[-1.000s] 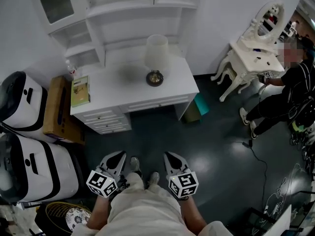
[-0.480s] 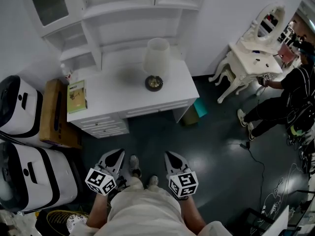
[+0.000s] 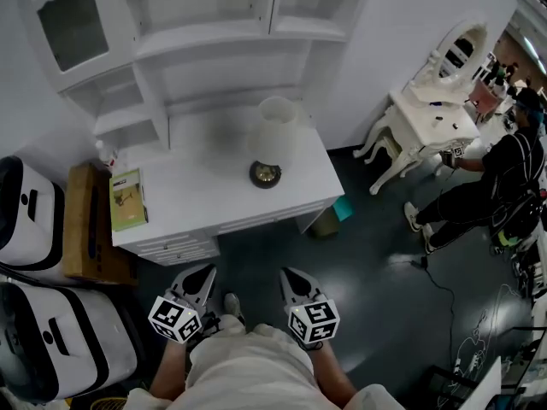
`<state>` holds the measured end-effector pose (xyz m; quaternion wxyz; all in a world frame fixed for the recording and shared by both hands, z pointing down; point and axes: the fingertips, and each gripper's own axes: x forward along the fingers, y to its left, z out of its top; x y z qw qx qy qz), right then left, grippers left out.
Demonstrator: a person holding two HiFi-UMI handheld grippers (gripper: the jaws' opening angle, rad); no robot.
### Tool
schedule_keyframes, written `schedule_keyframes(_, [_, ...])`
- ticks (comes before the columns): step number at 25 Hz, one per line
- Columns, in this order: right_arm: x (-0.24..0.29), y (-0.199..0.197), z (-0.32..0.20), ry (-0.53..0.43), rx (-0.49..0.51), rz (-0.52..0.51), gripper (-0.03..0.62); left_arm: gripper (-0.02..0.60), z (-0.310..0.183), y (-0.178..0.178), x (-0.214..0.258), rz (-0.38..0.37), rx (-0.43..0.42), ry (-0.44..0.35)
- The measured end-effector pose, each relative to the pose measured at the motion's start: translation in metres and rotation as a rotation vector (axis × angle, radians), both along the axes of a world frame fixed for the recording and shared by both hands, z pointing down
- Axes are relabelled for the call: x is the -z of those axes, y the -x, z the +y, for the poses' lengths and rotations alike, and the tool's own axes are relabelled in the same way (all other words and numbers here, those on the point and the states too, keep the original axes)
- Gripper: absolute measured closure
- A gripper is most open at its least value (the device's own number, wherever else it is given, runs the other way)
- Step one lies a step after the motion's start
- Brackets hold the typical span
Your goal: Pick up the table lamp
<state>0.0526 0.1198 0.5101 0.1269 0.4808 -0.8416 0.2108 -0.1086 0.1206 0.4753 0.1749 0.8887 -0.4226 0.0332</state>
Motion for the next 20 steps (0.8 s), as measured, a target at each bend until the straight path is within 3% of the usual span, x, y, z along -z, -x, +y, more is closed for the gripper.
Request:
schedule_keyframes(12, [-0.007,0.041,-0.055,0.009,-0.059,0.023,0.582,0.572,-0.060,0.043,-0.018,0.006,-0.071,0.020])
schedule_keyframes(20, [-0.022,0.049,-0.071,0.049,-0.084,0.042,0.582,0.572,-0.072,0.042,-0.043,0.024,-0.124,0.091])
